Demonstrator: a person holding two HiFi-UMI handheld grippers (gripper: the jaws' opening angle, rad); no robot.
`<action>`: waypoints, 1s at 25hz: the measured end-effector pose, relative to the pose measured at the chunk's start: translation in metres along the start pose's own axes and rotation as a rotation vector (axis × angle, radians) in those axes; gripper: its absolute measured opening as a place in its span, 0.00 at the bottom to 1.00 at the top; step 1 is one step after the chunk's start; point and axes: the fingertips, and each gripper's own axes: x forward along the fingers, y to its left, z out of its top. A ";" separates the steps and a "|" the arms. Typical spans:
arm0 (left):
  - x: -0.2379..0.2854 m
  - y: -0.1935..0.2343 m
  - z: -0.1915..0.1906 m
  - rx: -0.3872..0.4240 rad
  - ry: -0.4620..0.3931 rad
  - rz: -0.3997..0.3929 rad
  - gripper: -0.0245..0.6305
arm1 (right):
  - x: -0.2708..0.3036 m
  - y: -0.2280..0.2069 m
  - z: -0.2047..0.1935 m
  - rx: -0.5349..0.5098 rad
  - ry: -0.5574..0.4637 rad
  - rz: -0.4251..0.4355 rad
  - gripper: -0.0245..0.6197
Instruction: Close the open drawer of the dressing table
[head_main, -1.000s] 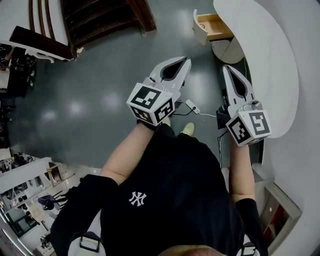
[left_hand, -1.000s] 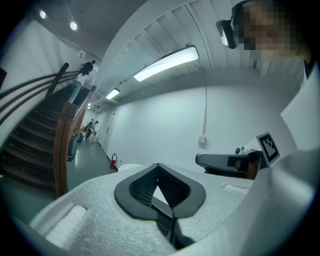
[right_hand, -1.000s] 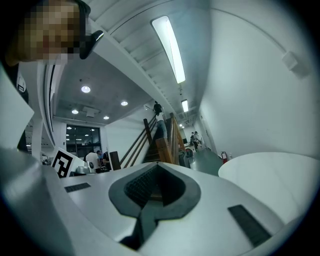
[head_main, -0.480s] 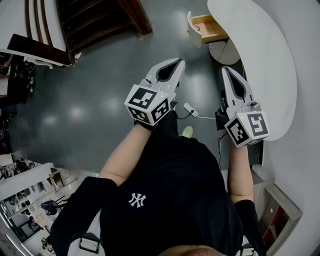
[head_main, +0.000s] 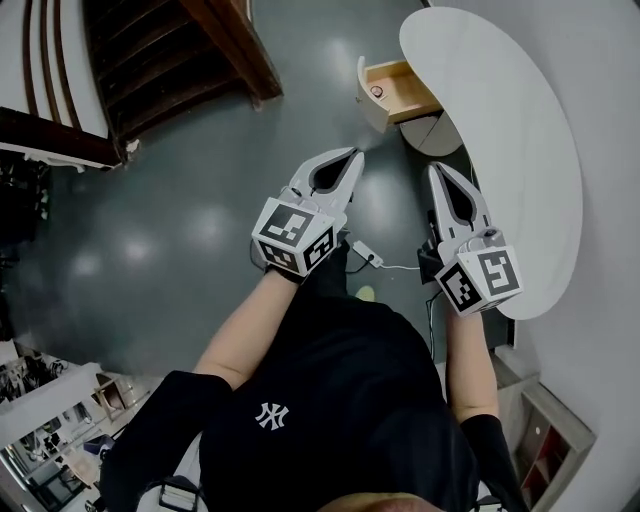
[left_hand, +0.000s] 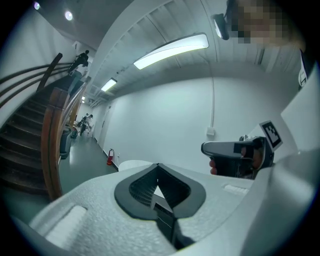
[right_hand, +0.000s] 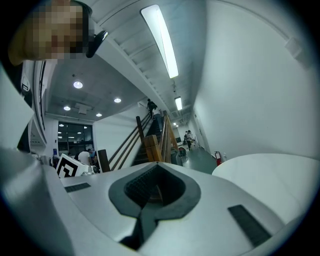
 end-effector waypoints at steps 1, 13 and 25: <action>0.011 0.013 -0.001 0.004 0.006 -0.005 0.05 | 0.015 -0.007 -0.001 0.003 0.004 -0.004 0.06; 0.137 0.172 -0.013 0.056 0.108 -0.124 0.05 | 0.196 -0.080 -0.002 0.026 0.039 -0.097 0.06; 0.222 0.242 -0.095 0.058 0.205 -0.165 0.05 | 0.282 -0.143 -0.057 0.017 0.106 -0.104 0.06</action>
